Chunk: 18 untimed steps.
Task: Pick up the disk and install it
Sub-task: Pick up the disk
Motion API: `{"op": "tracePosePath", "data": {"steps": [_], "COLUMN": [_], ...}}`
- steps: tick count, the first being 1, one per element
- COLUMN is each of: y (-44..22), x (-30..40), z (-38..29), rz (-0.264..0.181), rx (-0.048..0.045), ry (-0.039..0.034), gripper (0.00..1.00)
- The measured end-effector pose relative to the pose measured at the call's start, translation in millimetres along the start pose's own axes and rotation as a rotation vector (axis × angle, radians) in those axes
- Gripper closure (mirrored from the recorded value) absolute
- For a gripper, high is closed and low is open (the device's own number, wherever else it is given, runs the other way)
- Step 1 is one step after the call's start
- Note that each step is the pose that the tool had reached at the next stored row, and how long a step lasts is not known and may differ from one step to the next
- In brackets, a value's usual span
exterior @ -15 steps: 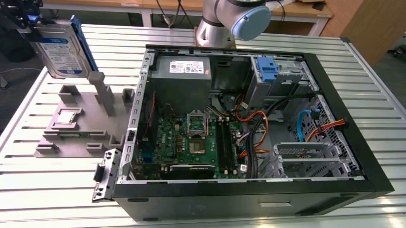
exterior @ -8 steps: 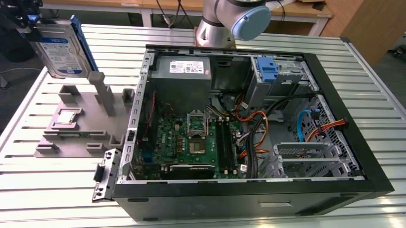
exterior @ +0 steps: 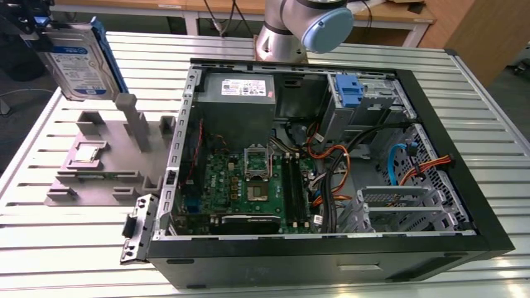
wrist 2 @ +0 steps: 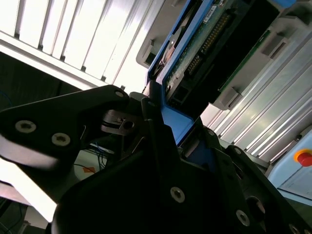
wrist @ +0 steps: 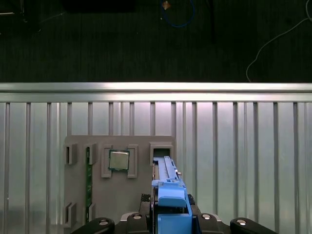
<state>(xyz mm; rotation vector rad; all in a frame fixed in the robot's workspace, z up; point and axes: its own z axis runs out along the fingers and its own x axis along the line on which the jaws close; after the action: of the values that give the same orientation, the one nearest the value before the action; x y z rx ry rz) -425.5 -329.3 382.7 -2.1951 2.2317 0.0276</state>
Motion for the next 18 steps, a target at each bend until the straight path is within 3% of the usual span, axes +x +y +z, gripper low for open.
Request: {"op": "tracePosePath", "data": {"steps": [18], "y": [0.1], "x": [-0.1], "z": [-6.9], "rz": [0.000], "rx": [-0.0002], "ry": [0.0001], "gripper": [0.63]}}
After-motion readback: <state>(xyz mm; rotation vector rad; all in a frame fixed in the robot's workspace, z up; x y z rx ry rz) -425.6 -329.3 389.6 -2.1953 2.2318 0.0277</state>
